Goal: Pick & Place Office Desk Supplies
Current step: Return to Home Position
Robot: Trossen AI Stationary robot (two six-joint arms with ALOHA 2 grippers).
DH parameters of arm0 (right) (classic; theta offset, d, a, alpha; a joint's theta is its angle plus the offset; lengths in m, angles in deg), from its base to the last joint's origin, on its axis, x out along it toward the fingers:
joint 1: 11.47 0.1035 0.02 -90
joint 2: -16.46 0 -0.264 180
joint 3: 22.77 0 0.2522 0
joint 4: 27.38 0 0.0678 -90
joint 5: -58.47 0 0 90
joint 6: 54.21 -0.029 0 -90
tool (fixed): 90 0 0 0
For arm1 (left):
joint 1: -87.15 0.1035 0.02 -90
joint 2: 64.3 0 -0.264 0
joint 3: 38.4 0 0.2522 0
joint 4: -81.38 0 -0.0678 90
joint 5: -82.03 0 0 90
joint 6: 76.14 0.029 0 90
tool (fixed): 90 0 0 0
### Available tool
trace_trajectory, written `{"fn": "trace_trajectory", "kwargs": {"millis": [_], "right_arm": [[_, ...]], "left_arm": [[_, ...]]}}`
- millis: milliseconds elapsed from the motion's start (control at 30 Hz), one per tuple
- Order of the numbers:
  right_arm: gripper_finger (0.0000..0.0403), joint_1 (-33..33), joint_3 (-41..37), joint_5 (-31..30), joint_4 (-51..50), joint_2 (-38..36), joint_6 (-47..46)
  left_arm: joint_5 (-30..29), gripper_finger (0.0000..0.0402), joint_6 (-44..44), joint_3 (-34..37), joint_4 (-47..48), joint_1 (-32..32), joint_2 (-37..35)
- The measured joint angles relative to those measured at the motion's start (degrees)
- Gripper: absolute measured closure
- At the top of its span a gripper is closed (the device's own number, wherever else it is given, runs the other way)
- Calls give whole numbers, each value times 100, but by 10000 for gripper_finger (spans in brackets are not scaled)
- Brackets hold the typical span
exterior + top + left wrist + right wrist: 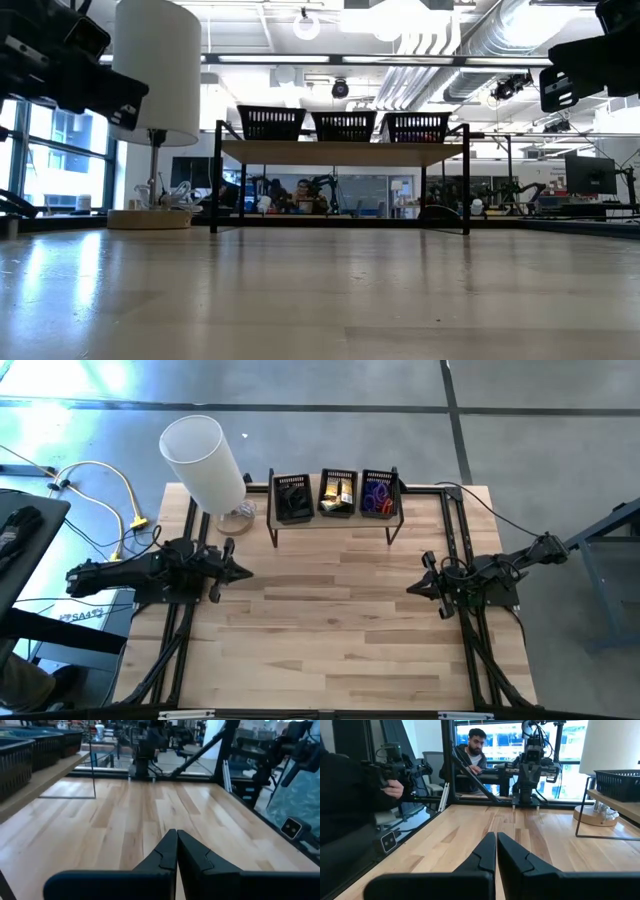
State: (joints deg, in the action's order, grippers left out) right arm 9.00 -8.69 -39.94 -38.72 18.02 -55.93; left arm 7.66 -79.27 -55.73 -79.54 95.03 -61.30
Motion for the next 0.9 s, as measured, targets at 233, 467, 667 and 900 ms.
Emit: {"fn": "trace_trajectory", "kwargs": {"millis": [233,467,667,900], "right_arm": [[400,0,0,0,-1,0,0],[400,0,0,1,-3,2,0],[400,0,0,0,-2,2,0],[399,0,0,0,-2,2,0]], "left_arm": [[10,401,-132,110,-214,-1,-65],[10,401,-314,307,-725,0,-17],[1,401,-252,310,-755,-2,-17],[-43,401,-275,312,-796,-2,-6]]}}
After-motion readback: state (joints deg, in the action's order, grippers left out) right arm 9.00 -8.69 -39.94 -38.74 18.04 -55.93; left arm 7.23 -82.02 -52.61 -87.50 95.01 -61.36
